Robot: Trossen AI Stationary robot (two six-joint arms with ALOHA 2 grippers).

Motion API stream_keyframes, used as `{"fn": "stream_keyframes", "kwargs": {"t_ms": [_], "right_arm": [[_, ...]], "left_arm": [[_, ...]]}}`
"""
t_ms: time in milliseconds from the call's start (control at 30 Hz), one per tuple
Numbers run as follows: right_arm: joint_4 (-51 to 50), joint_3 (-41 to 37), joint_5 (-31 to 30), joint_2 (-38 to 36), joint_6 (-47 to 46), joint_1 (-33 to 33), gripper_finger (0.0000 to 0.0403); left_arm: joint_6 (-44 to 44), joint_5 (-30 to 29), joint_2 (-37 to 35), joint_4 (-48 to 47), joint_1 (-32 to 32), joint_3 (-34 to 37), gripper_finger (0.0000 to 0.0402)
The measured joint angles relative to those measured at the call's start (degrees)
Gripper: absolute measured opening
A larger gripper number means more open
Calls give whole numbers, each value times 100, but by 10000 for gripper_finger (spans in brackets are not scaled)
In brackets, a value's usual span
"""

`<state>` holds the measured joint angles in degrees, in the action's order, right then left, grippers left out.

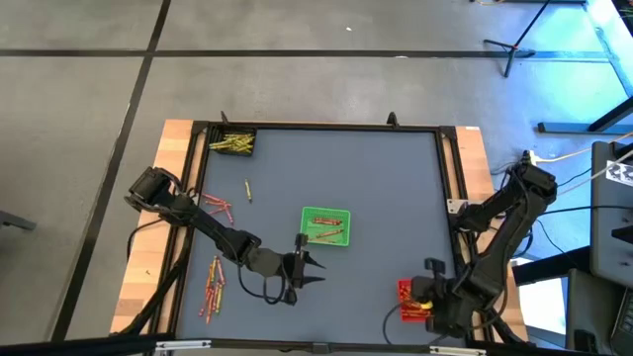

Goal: Sort crayons
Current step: Put the orange crayon into the red bin, then put the green crayon into the black bin

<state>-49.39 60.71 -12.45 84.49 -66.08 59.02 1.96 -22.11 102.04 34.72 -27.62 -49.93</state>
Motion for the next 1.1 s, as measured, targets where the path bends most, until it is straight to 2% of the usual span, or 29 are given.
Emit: {"fn": "stream_keyframes", "kwargs": {"t_ms": [167, 333, 500, 633, 700, 833, 1000, 1100], "right_arm": [[288, -558, 67, 6, -372, 77, 40], [282, -761, 302, 7, -720, 23, 52], [264, -655, 306, -44, -658, -41, 116], [260, -471, 367, -103, -198, -258, 171], [288, -415, 51, -107, 40, -352, 190], [532, -404, -971, -107, 733, -514, 204], [813, -404, -2367, -107, 1637, -745, 206], [954, -404, -2815, -107, 2023, -934, 206]], "left_arm": [[-4, 0, -2, 2, 0, 2, 118], [-41, 0, -2, 2, 0, 2, 118], [-445, -102, -2, 2, 9, 4, 118], [-740, -154, -108, -156, 13, 6, 118], [-1030, -247, -292, -478, 23, 7, 118], [-1828, -749, -888, -1637, 55, 7, 116], [-3307, -1137, -1737, -3664, 249, 7, 113], [-4186, -1222, -2143, -4813, 492, 7, 112]]}}
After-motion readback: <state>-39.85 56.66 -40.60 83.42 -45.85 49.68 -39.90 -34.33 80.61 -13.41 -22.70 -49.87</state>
